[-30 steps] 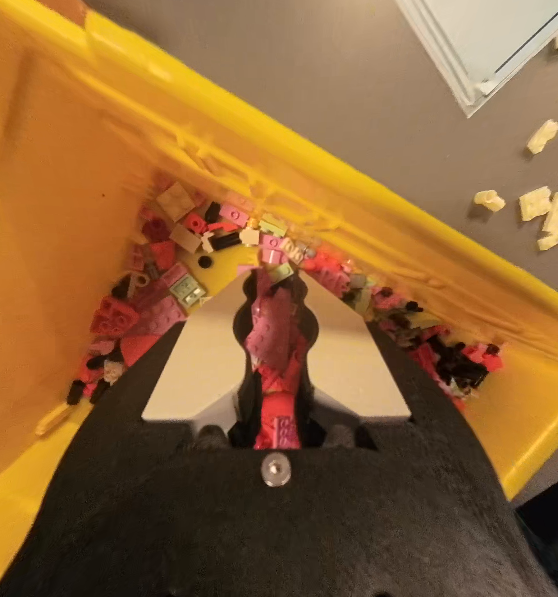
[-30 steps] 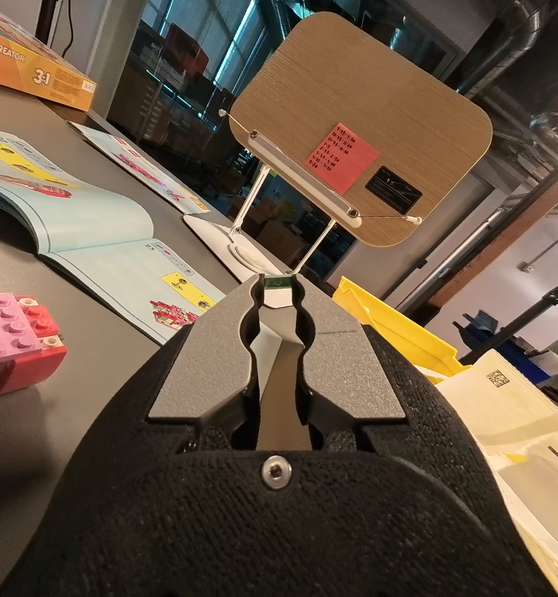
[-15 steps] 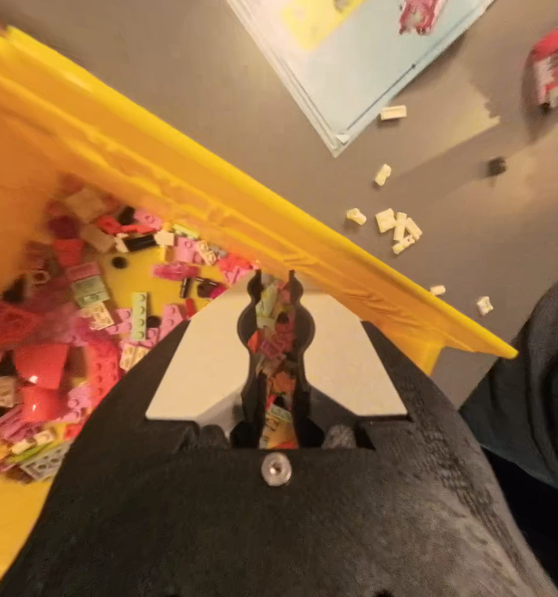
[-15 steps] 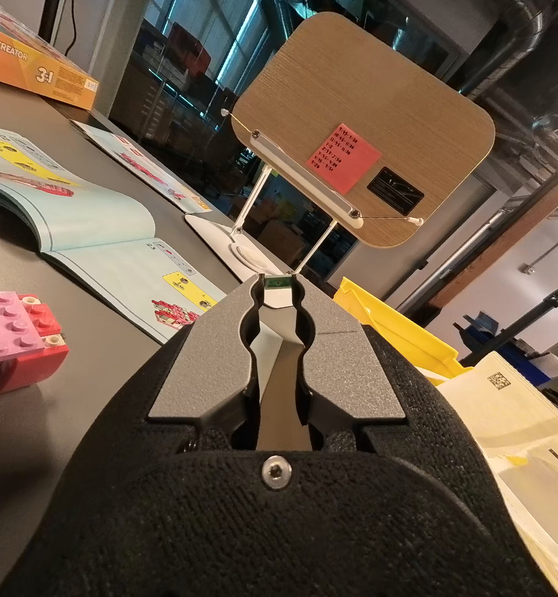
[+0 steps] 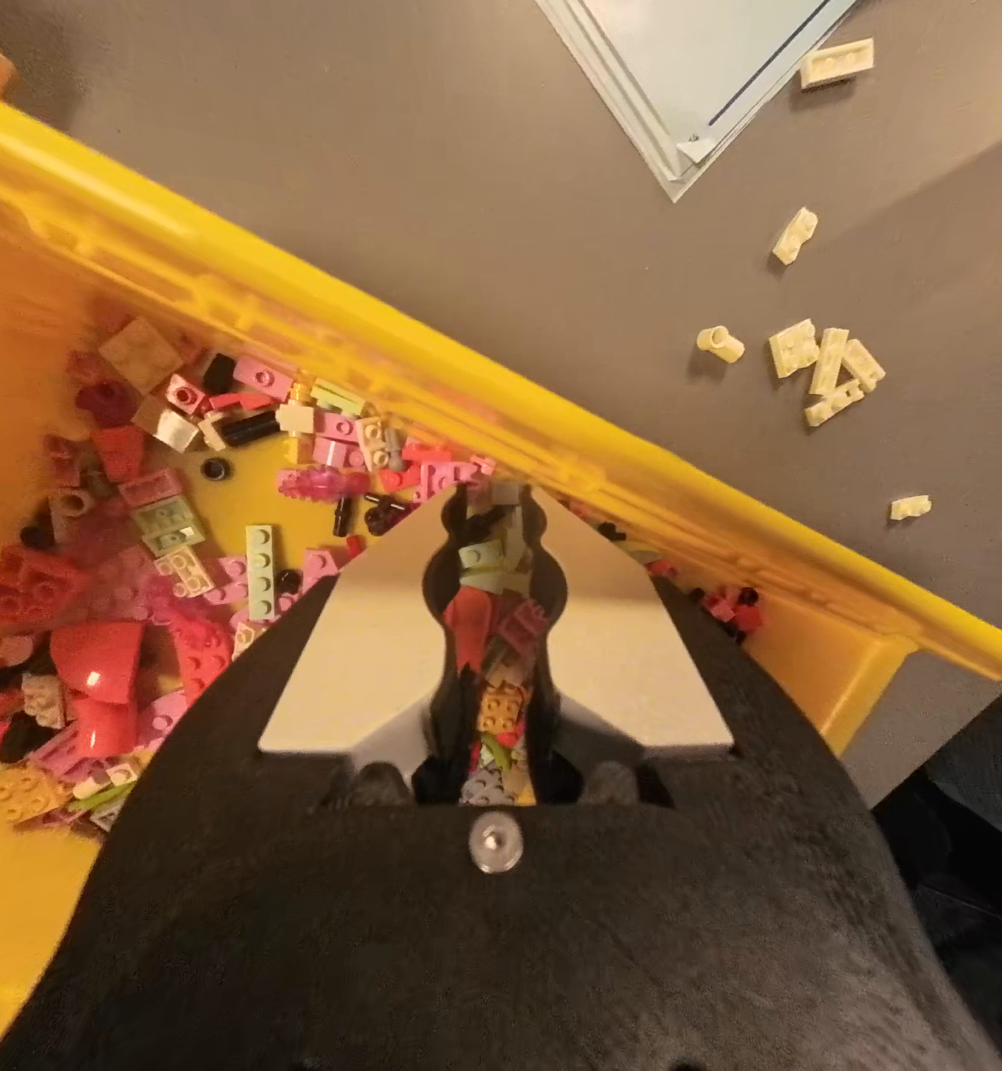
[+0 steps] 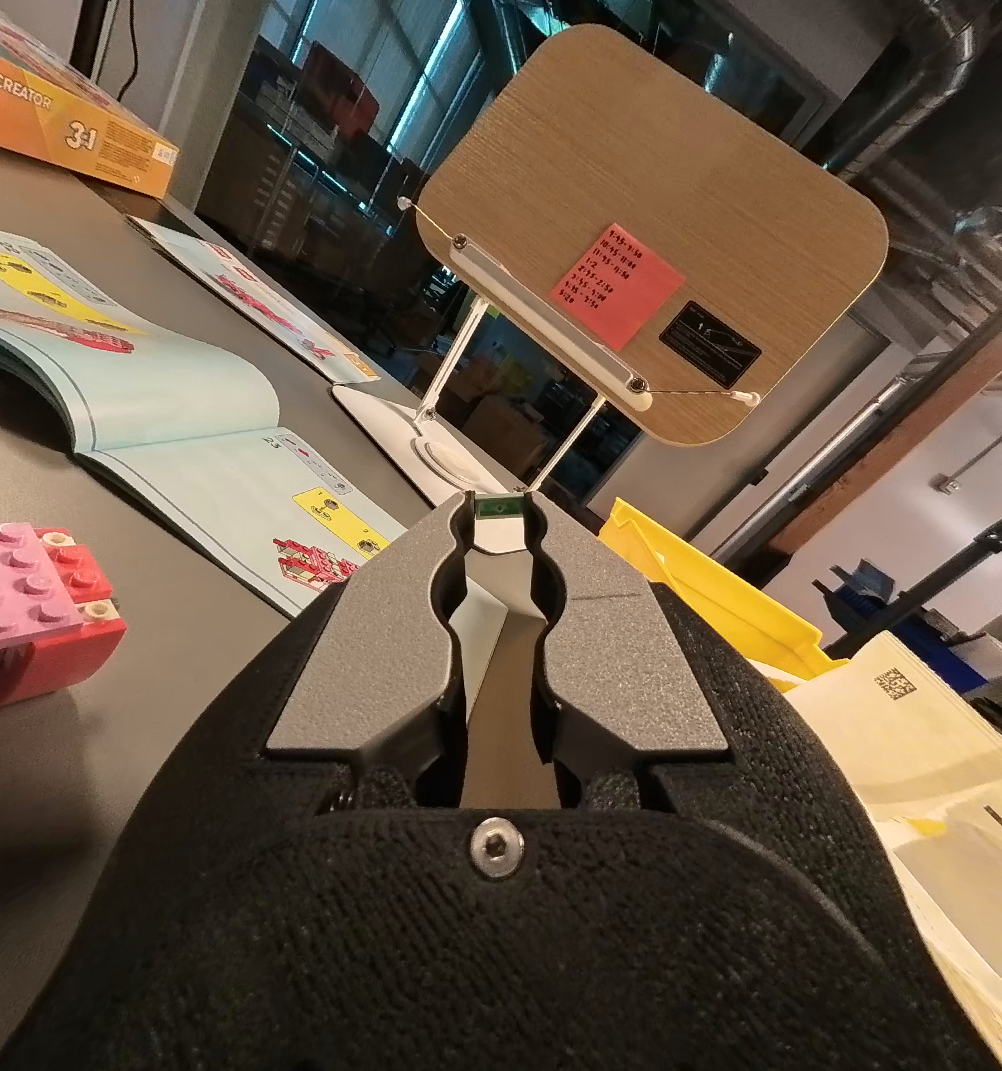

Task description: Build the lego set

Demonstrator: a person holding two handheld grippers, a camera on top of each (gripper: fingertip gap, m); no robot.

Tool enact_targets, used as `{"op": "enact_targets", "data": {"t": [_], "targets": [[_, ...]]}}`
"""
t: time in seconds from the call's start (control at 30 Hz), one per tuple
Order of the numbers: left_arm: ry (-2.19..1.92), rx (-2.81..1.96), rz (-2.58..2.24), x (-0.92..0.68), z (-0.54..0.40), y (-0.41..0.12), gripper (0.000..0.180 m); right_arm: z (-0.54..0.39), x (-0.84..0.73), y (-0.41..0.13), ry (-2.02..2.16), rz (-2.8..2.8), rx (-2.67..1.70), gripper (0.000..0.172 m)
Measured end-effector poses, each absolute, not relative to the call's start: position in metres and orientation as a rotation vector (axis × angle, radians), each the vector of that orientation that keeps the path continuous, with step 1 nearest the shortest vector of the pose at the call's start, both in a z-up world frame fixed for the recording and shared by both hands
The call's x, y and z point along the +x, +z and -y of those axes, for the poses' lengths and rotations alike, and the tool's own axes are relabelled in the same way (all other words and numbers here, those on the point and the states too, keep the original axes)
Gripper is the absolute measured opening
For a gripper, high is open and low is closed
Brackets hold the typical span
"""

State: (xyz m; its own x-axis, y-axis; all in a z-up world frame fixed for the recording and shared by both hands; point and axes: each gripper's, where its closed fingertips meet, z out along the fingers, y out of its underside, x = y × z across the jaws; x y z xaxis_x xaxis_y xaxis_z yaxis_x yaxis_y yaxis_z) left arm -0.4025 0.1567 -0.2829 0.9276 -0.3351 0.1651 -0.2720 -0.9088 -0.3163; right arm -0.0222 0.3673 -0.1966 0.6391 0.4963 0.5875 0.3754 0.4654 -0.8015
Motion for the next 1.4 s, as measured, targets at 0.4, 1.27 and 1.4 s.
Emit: {"op": "enact_targets", "data": {"t": [0.4,1.27,1.4], "targets": [[-0.251,-2.724,-0.504,-0.403,-0.144,-0.279,0.010,-0.367,-0.023,-0.197,0.091,0.930,-1.126,0.015],[0.376,-2.240,-0.656,-0.417,-0.169,-0.218,0.011,-0.366,-0.022,-0.195,0.091,0.927,-1.120,0.015],[0.394,-1.992,-0.650,-0.386,-0.170,-0.167,0.011,-0.365,-0.022,-0.195,0.099,0.926,-1.116,0.015]]}}
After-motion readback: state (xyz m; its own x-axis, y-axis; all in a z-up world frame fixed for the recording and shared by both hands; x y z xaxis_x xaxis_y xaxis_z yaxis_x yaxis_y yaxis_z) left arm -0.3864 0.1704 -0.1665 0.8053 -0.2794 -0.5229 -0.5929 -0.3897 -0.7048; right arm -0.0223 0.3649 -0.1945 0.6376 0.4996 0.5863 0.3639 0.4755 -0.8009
